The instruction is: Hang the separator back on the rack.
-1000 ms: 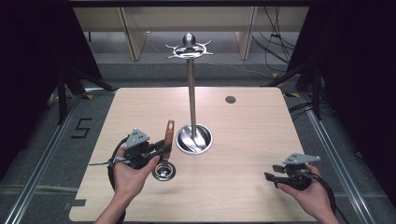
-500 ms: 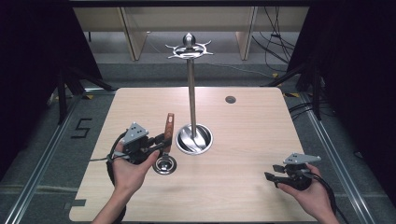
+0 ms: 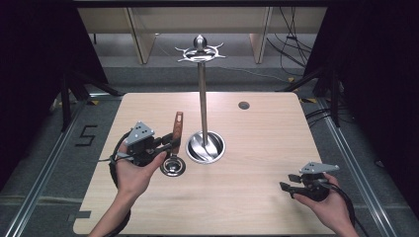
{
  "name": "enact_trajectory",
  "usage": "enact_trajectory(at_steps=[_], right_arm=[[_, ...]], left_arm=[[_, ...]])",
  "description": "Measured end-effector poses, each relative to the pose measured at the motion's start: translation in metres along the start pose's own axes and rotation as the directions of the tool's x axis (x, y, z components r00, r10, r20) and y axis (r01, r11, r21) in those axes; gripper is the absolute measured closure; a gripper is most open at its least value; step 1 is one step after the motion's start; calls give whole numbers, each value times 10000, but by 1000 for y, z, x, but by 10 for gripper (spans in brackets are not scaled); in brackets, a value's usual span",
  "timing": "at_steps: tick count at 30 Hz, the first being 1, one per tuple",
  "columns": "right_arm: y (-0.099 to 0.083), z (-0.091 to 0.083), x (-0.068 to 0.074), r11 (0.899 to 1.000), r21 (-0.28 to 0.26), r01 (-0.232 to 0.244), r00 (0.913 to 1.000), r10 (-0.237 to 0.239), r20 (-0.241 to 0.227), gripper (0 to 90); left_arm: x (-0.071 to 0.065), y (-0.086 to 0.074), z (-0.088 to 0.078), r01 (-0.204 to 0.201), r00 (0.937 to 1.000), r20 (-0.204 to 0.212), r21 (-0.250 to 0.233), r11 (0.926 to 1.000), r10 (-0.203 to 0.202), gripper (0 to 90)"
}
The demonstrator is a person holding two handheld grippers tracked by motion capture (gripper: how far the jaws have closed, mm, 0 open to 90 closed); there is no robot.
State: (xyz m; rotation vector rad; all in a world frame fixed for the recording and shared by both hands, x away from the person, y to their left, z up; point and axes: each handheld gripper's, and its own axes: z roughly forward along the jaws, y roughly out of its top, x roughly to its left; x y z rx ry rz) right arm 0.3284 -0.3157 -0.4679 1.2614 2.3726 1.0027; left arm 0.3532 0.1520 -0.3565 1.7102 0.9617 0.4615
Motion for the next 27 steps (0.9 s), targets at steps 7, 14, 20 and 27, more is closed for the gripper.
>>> enact_trajectory(at_steps=[7, 14, 20, 27], right_arm=[[1, -1, 0, 9999, 76, -147, 9999, 147, 41, 506], [0, 1, -1, 10000, -89, 16, 9999, -15, 103, 505], [0, 1, -1, 9999, -127, 4, 10000, -3, 96, 505], [1, -1, 0, 9998, 38, -187, 9998, 187, -4, 504]], left_arm=[[1, 9, 3, -180, 9998, 69, -96, 9998, 181, 703], [-4, 20, 3, -228, 9997, 27, -294, 9993, 229, 703], [-10, 29, 6, -247, 9997, 7, -510, 9984, 248, 702], [-16, 37, 10, -263, 9996, -58, -661, 9975, 260, 703]])
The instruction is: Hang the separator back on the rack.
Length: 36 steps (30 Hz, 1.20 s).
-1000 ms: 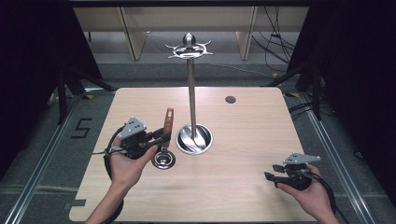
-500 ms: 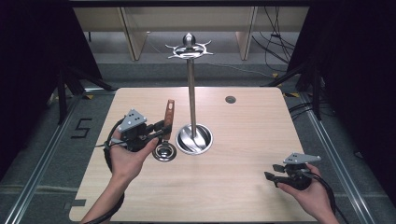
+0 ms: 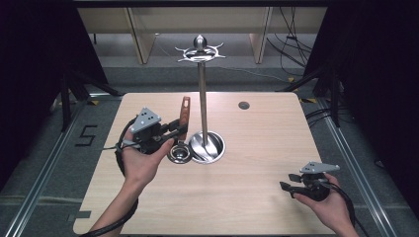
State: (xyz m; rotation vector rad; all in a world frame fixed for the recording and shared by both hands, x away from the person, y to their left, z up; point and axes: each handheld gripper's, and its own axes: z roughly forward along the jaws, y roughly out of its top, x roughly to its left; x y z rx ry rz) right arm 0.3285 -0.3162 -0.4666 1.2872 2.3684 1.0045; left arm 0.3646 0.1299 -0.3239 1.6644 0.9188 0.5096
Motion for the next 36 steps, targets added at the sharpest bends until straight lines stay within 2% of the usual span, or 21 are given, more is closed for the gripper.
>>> enact_trajectory(at_steps=[22, 23, 24, 25, 31, 32, 36], right_arm=[[0, 0, 0, 10000, -15, -53, 9999, 53, -103, 500], [-1, 1, -1, 9998, -107, 143, 9999, -143, -60, 500], [0, 0, 0, 10000, -13, -53, 9999, 53, -108, 500], [0, 0, 0, 10000, -17, -45, 9999, 45, -110, 500], [0, 0, 0, 10000, -26, -4, 10000, 4, -20, 499], [0, 0, -1, 9998, -104, 165, 9999, -165, 19, 499], [-1, 0, -2, 9996, -154, 220, 9998, -219, 30, 498]], left_arm=[[-13, 20, 12, -127, 9999, -4, -499, 9987, 127, 702], [-13, 20, 13, -139, 9999, -11, -509, 9986, 139, 703], [-14, 21, 13, -171, 9999, -26, -517, 9985, 170, 703], [-14, 21, 13, -201, 9998, -39, -521, 9984, 200, 703], [-16, 24, 16, -156, 9997, -184, -692, 9975, 143, 702], [-16, 24, 16, -155, 9997, -214, -721, 9973, 140, 702], [-17, 27, 17, -36, 9996, -285, -898, 9960, 10, 702]])
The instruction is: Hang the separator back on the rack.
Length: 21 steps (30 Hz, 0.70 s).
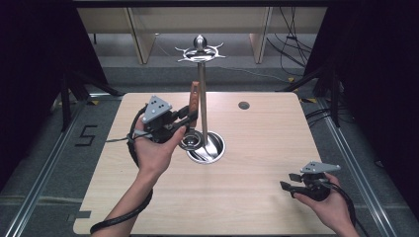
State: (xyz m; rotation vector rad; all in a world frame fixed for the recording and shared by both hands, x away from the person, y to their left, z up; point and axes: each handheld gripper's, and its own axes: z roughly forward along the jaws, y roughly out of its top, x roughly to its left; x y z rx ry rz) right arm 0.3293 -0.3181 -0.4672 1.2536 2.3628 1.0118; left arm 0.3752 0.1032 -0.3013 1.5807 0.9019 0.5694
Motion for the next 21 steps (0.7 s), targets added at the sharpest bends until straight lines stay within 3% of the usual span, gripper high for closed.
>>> enact_trajectory(at_steps=[12, 13, 16, 18, 21], right_arm=[[1, -2, 3, 9996, 88, -276, 9996, 276, -6, 497], [1, -1, -1, 9999, -14, 124, 9999, -124, 42, 497], [0, 0, -2, 9997, -101, 202, 9998, -202, 60, 497], [0, -1, 2, 9998, -55, -206, 9998, 206, 45, 497], [0, 0, 2, 9999, -64, -139, 9999, 139, 47, 497]], left_arm=[[-8, 9, 0, 61, 9999, -126, -434, 9990, -67, 703], [-9, 9, 1, 50, 9999, -129, -450, 9990, -55, 702], [-10, 10, 1, 95, 9998, -171, -514, 9986, -104, 702], [-10, 10, 1, 114, 9998, -158, -561, 9984, -123, 702], [-12, 13, 1, 114, 9997, -188, -635, 9979, -126, 702]])
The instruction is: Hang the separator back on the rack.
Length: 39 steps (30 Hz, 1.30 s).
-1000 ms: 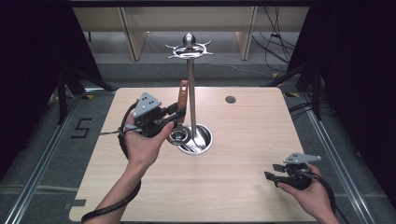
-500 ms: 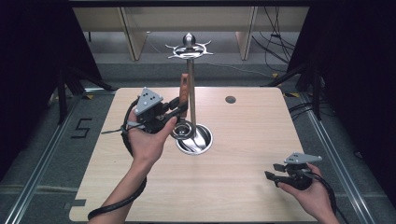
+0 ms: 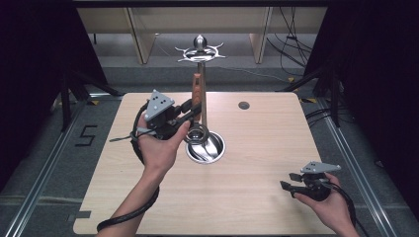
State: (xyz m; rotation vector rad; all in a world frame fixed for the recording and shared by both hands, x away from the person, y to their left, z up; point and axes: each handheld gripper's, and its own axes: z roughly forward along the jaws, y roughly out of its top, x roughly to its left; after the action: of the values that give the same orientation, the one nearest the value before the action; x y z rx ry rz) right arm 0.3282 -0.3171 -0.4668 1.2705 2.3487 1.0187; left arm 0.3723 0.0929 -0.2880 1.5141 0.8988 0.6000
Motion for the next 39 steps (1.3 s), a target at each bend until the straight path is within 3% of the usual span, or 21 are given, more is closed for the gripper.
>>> enact_trajectory(at_steps=[3, 4, 8, 14, 16, 20, 39], right_arm=[[1, 0, -2, 9995, 79, 316, 9995, -316, -4, 497], [1, -1, 1, 9997, 190, -130, 9999, 131, -61, 496], [1, 0, -2, 9996, -7, 287, 9996, -287, 35, 496], [1, 0, -2, 9997, 64, 227, 9997, -227, -48, 496], [1, -1, 1, 9997, 200, -162, 9998, 163, -68, 496], [0, 0, -1, 9998, 87, 173, 9998, -172, -32, 496], [0, -1, 0, 9999, 126, 24, 10000, -23, -41, 495]], left_arm=[[-1, 2, 0, -21, 10000, -32, -68, 10000, 20, 702], [-1, 3, 0, 30, 10000, -23, -118, 9999, -31, 702], [-3, 5, 1, 33, 10000, -31, -181, 9998, -34, 702], [-5, 6, 2, 57, 10000, -57, -299, 9995, -59, 702], [-6, 7, 2, 65, 9999, -80, -387, 9992, -68, 702], [-8, 8, 3, 6, 10000, -74, -458, 9989, -9, 702], [-21, 15, -1, -116, 9999, 120, -711, 9974, 125, 702]])
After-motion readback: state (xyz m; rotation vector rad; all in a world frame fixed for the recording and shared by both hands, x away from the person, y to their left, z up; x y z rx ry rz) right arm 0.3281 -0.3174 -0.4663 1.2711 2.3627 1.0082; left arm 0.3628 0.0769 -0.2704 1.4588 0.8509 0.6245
